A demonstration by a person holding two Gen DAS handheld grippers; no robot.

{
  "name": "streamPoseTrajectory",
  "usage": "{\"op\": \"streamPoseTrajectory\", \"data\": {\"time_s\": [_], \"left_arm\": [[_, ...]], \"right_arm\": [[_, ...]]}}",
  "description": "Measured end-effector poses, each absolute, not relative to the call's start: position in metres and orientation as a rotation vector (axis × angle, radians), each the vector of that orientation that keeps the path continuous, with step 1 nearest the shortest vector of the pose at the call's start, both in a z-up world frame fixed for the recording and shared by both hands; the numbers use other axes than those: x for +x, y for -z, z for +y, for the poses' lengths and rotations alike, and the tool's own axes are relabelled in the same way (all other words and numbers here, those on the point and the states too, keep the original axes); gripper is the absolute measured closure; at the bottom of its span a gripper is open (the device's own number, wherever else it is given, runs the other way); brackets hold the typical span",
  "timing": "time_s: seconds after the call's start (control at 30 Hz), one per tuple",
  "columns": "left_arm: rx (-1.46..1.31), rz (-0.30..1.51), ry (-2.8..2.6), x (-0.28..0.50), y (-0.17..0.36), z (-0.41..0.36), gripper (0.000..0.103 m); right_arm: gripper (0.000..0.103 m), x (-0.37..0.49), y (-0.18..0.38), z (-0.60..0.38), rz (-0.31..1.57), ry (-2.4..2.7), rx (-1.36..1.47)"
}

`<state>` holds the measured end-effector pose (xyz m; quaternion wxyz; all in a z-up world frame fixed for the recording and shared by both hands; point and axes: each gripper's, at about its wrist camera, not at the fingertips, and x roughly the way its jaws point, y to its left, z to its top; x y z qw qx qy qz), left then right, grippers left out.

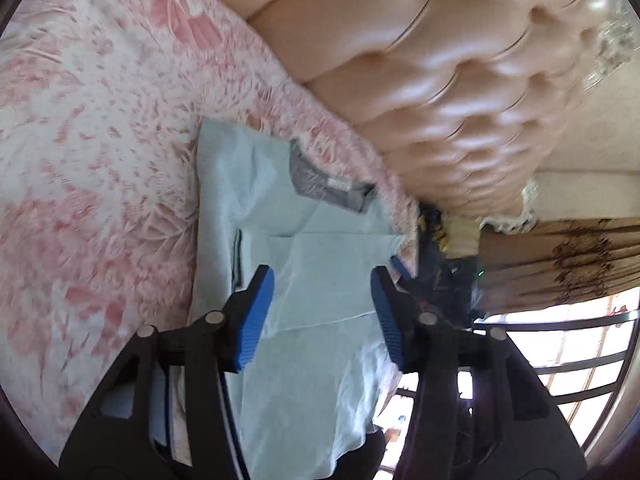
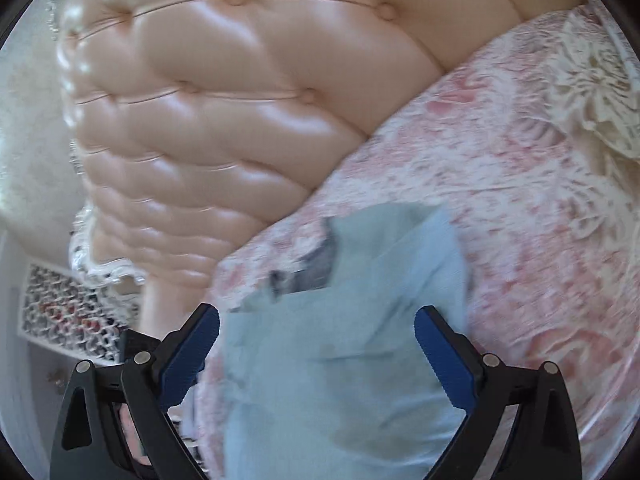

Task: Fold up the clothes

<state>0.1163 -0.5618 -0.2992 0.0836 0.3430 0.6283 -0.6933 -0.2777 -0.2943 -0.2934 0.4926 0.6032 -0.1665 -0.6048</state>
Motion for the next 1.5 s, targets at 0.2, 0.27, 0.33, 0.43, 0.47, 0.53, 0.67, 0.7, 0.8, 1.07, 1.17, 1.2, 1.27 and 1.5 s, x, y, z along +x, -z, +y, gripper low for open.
{"op": "streamPoseTrajectory", "data": {"time_s": [0.2,0.27,0.33,0.43,0.47,0.53,0.67,0.7,0.8,1.07,1.17,1.2,1.27,1.5], "left_arm": [[1.236,1.654,1.94,0.089,0.312,-0.562,0.062],[1.268,1.599,1.929,0.083,0.313,-0.561,0.061],[1.297,1.589,1.921,0.082,0.316,-0.561,0.062],[1.345,1.559,1.921,0.077,0.319,-0.559,0.062],[1.365,1.542,1.926,0.075,0.319,-0.558,0.079],[1.409,1.481,1.952,0.068,0.314,-0.555,0.099],[1.408,1.411,2.003,0.065,0.295,-0.554,0.099],[1.407,1.393,2.016,0.065,0.29,-0.554,0.099],[1.38,1.346,2.061,0.062,0.271,-0.556,0.099],[1.332,1.35,2.056,0.07,0.274,-0.57,0.099],[1.321,1.383,2.027,0.075,0.29,-0.571,0.099],[1.319,1.389,2.024,0.077,0.293,-0.571,0.099],[1.313,1.399,2.019,0.079,0.298,-0.571,0.099],[1.288,1.419,2.012,0.082,0.296,-0.578,0.099]], "right_arm": [[0.003,-0.281,0.304,-0.294,-0.361,1.491,1.488],[0.003,-0.281,0.306,-0.295,-0.364,1.492,1.49],[0.003,-0.283,0.308,-0.295,-0.384,1.486,1.491],[0.003,-0.284,0.311,-0.294,-0.407,1.478,1.486],[0.003,-0.284,0.311,-0.293,-0.417,1.481,1.485],[0.003,-0.285,0.311,-0.291,-0.437,1.488,1.484],[0.003,-0.288,0.311,-0.286,-0.499,1.5,1.478],[0.003,-0.289,0.311,-0.285,-0.513,1.499,1.476],[0.003,-0.289,0.312,-0.283,-0.533,1.501,1.473],[0.003,-0.296,0.309,-0.272,-0.63,1.516,1.467],[0.003,-0.295,0.297,-0.273,-0.607,1.526,1.42],[0.003,-0.295,0.293,-0.274,-0.597,1.521,1.402],[0.003,-0.295,0.288,-0.28,-0.573,1.488,1.381],[0.003,-0.288,0.292,-0.309,-0.415,1.447,1.382]]}}
